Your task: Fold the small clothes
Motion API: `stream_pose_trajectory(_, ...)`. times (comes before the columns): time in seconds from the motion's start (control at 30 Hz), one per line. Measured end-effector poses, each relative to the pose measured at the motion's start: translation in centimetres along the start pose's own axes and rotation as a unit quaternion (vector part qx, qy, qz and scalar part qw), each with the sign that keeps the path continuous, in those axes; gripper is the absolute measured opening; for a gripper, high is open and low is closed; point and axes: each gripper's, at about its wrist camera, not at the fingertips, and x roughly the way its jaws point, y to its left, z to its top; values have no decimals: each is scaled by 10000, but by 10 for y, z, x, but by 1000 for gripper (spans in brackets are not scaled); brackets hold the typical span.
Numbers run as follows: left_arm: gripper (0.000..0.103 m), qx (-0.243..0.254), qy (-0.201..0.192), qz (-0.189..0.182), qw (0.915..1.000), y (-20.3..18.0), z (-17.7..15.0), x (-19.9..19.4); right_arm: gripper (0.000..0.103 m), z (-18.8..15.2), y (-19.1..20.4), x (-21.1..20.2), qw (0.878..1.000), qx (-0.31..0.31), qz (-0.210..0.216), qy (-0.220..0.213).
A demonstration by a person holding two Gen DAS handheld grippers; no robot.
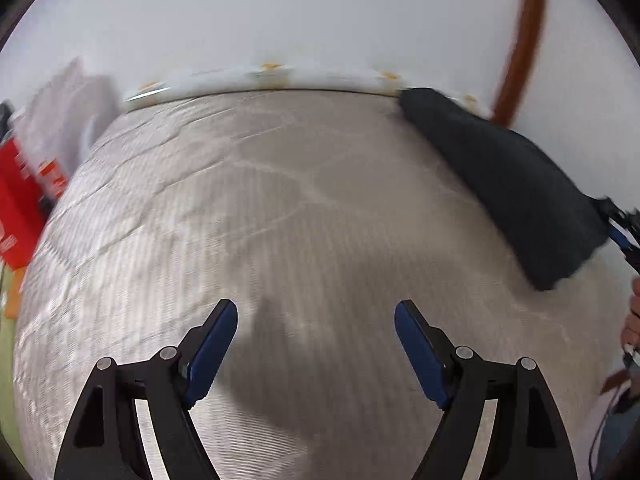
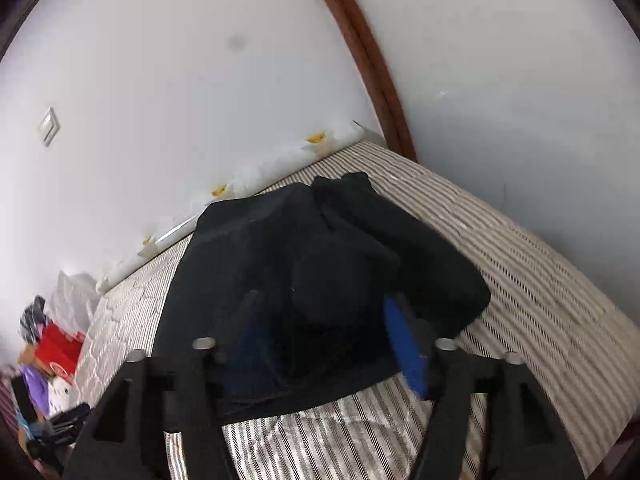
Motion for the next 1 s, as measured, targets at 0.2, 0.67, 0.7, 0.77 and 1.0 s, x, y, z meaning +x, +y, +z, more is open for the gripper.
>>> stream_pose_trajectory(0.2,80,419,81,-652,9970,-66,6,10,63,9,-10,35,9989,30,-398,251)
stream_pose_trajectory(0.67,80,1255,83,-921,9878,-189,6,43,14,22,-52,15,9980,-172,-274,-550)
stream_pose_trajectory(0.7,80,1299,62,-896,9875,-194,6,43,15,21,-63,27,9993,-42,-280,-243)
stream_pose_trajectory(0.77,80,1351,4,-847,9872,-203,6,44,19,18,-71,36,9997,64,-245,10)
stream_pose_trajectory(1.0,77,1281,-62,-629,9898,-218,12,59,65,17,-79,40,9957,-69,-906,205)
